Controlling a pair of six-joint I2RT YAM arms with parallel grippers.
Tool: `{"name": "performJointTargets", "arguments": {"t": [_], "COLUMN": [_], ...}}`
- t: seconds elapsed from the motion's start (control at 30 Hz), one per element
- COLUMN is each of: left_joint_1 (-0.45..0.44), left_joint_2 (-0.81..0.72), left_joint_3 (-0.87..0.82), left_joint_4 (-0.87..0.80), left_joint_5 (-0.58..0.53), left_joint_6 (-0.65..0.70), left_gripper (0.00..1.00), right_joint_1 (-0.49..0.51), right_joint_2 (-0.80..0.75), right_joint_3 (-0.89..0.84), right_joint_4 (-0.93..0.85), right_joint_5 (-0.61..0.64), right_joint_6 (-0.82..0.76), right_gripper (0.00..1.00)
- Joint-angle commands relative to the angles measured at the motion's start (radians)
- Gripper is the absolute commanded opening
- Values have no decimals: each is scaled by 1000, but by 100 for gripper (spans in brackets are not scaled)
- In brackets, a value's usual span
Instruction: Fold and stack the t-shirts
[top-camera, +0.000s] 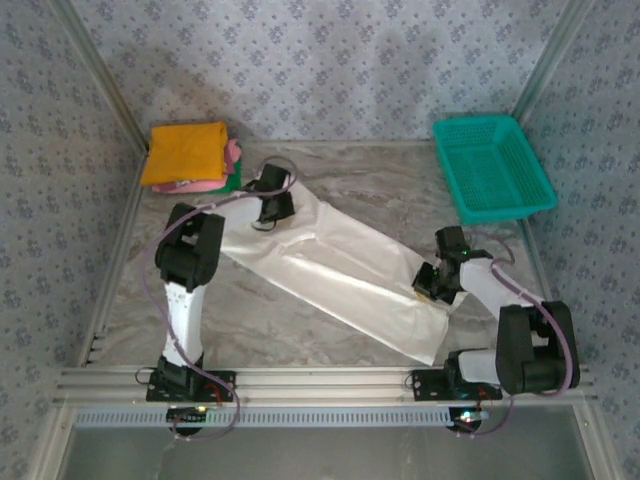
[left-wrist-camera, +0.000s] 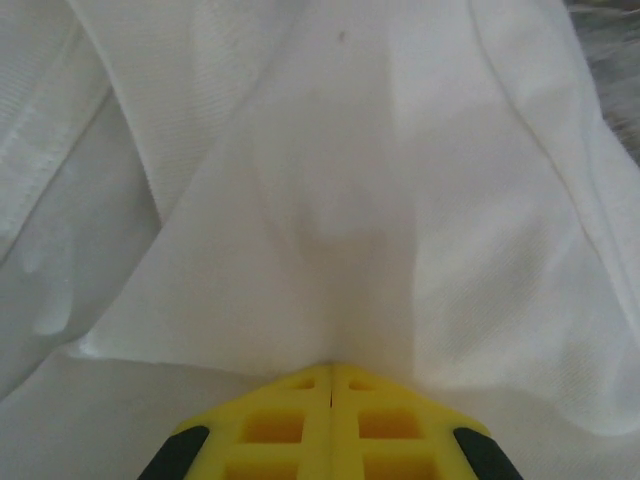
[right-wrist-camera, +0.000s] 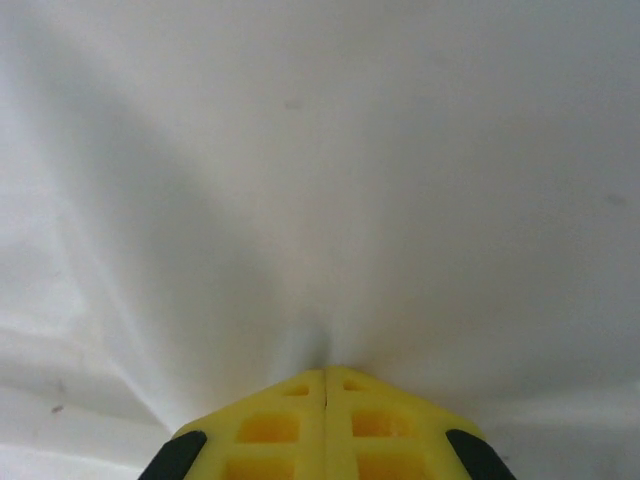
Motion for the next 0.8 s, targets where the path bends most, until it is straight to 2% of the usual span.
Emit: {"name": "performJointTargets", "arguments": {"t": [0.0, 0.2, 0.3, 0.37, 0.47, 0.57, 0.67, 0.7, 0.77], "left_joint_1": [-16, -11, 18, 34, 43, 46, 45, 41, 40], "left_joint_2": [138, 321, 446, 531, 542, 443, 325, 255, 21], "left_joint_3": [184, 625, 970, 1248, 1462, 1452, 1314, 1185, 711], "left_joint_4": [-131, -219, -358, -490, -598, -681, -738, -703, -441], "left_joint_5": [63, -23, -25, -27, -88, -135, -112, -98, -61], "left_joint_6": [51, 112, 147, 170, 224, 255, 240, 228, 170], "left_gripper": [0, 2, 2, 2, 0, 0, 0, 0, 0], "right_joint_1": [70, 179, 185, 177, 176, 179, 194, 199, 208], "right_joint_2": [-41, -73, -92, -39, 101, 247, 397, 455, 548], "right_joint_3": [-24, 28, 101, 198, 380, 534, 705, 761, 860], "right_joint_4": [-29, -60, -54, -52, -75, -90, -103, -118, -144], "right_joint_5": [-6, 48, 80, 60, 48, 4, -29, -28, -28], "right_joint_6": [88, 118, 92, 37, -112, -199, -253, -279, -311], "right_gripper": [0, 0, 1, 4, 4, 4, 4, 4, 4]}}
